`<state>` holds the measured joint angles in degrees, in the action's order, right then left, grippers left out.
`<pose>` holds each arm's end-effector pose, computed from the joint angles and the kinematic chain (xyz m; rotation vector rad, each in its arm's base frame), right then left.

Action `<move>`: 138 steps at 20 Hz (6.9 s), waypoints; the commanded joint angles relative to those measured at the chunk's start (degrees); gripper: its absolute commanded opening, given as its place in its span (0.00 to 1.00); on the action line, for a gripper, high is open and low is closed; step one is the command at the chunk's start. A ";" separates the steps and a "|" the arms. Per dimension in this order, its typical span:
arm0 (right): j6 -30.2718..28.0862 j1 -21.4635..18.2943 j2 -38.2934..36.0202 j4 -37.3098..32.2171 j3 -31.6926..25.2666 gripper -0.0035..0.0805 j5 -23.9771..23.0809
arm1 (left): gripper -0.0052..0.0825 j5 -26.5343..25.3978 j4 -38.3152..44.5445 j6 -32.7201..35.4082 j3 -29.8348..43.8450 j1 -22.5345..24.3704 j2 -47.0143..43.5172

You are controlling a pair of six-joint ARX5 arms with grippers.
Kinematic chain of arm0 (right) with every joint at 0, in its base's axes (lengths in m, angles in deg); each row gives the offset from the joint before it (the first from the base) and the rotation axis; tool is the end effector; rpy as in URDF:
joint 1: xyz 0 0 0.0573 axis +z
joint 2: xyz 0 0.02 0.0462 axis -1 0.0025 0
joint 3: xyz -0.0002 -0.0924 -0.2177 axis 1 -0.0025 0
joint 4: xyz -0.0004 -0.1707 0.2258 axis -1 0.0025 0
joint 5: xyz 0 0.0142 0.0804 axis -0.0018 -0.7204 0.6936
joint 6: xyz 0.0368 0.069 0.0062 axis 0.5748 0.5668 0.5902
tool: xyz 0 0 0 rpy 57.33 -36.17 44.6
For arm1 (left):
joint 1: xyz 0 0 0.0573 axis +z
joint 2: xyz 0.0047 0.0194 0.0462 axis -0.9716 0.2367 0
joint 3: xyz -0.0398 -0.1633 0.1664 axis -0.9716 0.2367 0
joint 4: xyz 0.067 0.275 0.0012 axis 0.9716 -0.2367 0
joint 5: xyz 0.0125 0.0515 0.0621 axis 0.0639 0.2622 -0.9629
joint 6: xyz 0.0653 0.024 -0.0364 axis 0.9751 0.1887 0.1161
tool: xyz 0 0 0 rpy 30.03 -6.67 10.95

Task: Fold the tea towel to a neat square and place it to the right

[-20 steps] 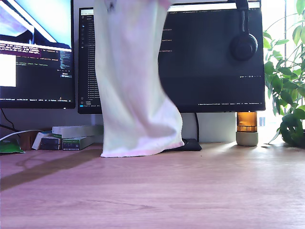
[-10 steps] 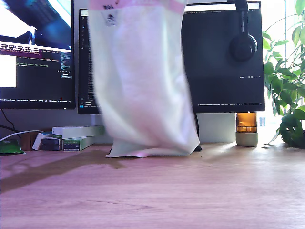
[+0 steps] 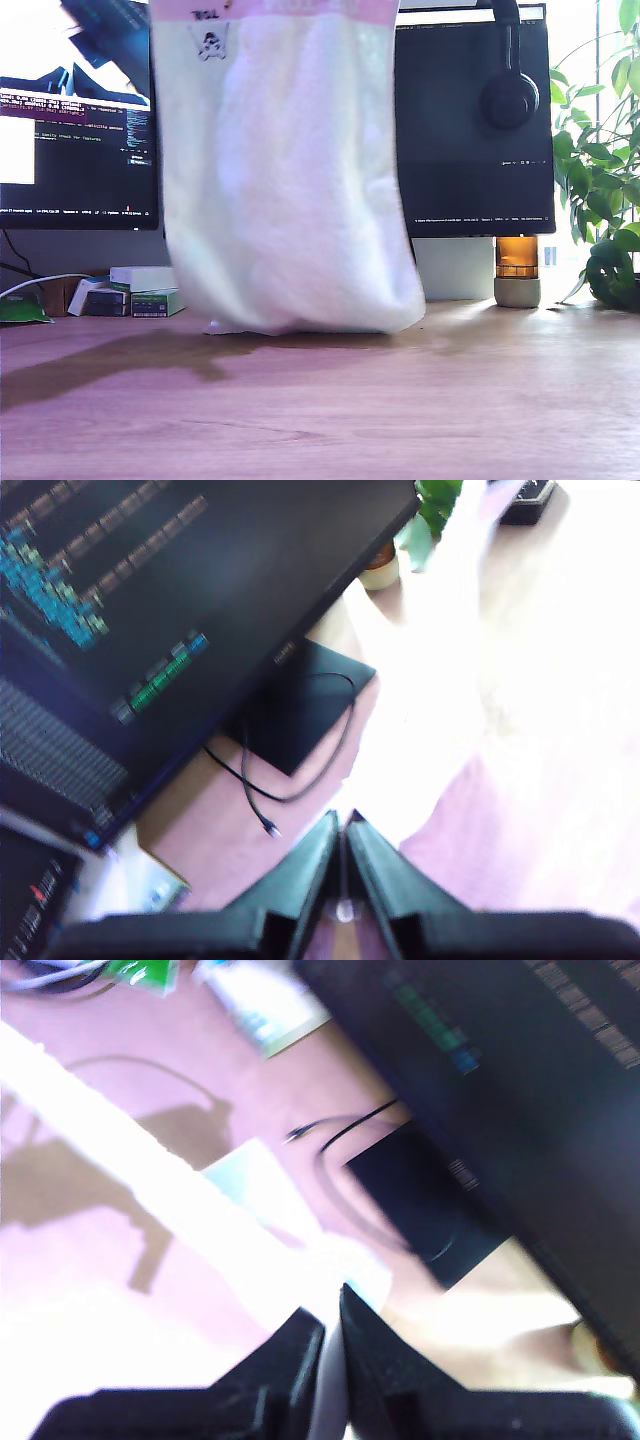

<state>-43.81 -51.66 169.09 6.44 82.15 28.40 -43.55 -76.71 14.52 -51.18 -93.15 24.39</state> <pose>0.2992 0.2262 0.4208 -0.5970 0.6939 0.6371 0.2739 -0.1068 0.3813 0.4726 0.4238 -0.7848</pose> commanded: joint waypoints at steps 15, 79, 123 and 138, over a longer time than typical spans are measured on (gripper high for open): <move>17.55 8.92 -41.97 -17.38 -70.05 0.03 -4.09 | 0.04 6.27 -4.68 -13.25 36.02 -5.29 -21.53; 6.58 -7.28 -13.51 -47.78 -73.31 0.03 4.79 | 0.04 -13.75 35.23 -5.25 38.56 -10.54 10.73; 7.06 -12.87 -6.38 -40.19 -60.81 0.03 11.23 | 0.04 -6.01 42.01 -15.89 37.94 -6.88 14.05; 7.04 -13.38 -18.75 -51.76 -83.14 0.03 27.85 | 0.04 7.54 50.38 -25.14 54.99 -8.48 5.40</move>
<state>-36.90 -65.13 149.83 -45.41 0.80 54.67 -37.15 -26.48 -10.03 2.06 -100.80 29.57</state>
